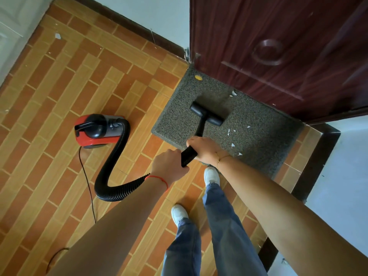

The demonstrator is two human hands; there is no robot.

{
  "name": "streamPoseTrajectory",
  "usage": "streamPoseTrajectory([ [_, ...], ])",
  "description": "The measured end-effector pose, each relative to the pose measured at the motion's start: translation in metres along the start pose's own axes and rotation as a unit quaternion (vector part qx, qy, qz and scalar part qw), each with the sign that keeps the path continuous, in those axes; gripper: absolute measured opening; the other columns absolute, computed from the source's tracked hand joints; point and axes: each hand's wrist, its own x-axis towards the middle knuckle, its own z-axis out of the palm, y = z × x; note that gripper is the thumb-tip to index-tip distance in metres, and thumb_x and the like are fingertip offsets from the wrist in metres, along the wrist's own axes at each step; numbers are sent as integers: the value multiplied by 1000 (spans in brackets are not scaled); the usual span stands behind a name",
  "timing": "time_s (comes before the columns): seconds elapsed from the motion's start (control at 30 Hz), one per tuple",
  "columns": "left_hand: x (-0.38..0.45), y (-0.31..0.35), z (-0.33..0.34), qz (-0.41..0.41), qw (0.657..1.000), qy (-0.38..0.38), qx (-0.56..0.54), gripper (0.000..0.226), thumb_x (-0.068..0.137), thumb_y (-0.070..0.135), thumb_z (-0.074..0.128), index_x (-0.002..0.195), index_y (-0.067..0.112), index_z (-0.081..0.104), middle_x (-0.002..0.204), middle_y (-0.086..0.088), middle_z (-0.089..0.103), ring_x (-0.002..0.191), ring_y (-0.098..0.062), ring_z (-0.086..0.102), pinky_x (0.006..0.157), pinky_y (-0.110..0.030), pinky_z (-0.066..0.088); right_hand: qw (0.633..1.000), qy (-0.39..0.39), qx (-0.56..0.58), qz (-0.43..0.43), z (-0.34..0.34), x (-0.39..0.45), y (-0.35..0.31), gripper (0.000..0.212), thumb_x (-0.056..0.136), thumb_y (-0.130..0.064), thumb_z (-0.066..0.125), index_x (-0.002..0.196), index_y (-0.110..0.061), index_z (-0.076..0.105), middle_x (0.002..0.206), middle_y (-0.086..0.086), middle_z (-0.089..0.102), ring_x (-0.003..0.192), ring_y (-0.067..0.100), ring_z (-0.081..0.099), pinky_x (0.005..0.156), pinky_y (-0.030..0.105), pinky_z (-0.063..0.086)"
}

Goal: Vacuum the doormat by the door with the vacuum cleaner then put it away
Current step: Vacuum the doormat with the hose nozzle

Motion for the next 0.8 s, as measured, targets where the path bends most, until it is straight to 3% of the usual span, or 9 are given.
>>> streamPoseTrajectory([
  [0.3, -51, -59, 40, 8, 1000, -8, 9, 20, 83, 36, 54, 92, 17, 54, 72, 0, 57, 59, -17, 57, 48, -27, 45, 1000, 8, 17, 9, 50, -12, -74, 14, 92, -20, 53, 102, -11, 55, 108, 4, 59, 88, 26, 64, 63, 30, 39],
  [0.43, -71, -80, 51, 13, 1000, -10, 25, 20, 85, 37, 54, 92, 18, 53, 74, 0, 58, 63, -18, 60, 54, -29, 52, 1000, 6, 20, 7, 66, -16, -101, 11, 93, -20, 52, 98, -10, 53, 105, 6, 59, 78, 23, 60, 61, 30, 37],
  [0.8, -91, -105, 67, -6, 999, -10, 33, 23, 84, 37, 55, 99, 19, 56, 72, 2, 57, 63, -16, 60, 56, -29, 54, 999, 18, 25, -10, 82, -14, -132, 12, 91, -16, 54, 99, -7, 55, 103, 8, 61, 86, 25, 63, 61, 29, 40],
])
